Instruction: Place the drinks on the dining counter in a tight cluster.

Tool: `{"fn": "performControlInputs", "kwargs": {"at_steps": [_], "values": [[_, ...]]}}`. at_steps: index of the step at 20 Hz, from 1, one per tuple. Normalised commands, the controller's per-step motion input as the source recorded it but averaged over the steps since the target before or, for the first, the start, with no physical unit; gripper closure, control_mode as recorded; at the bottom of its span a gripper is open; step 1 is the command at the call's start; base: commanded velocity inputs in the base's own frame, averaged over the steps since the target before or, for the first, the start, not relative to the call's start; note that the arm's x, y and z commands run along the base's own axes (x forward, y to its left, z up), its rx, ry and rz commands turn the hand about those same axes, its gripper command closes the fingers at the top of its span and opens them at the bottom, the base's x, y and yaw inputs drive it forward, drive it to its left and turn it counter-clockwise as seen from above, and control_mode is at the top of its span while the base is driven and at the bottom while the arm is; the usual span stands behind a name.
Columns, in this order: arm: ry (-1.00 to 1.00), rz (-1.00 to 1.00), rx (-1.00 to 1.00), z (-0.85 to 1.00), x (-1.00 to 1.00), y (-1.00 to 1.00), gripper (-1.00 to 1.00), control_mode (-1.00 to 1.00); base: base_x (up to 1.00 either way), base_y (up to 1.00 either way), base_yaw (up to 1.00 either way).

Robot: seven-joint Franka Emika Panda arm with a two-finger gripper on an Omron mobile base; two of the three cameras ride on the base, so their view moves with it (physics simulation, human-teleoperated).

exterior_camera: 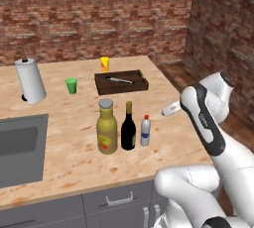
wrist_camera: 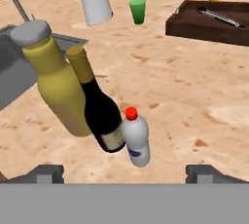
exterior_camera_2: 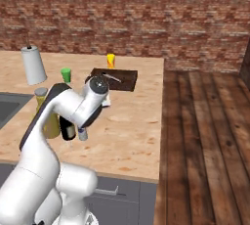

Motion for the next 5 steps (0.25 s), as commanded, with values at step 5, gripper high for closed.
{"fn": "performControlInputs", "kwargs": {"at_steps": [5], "values": [[0.0,-0.49,-0.02,0.7,-0.58,0.21,-1.0,-1.0,0.0,0.0,0.0]]}}
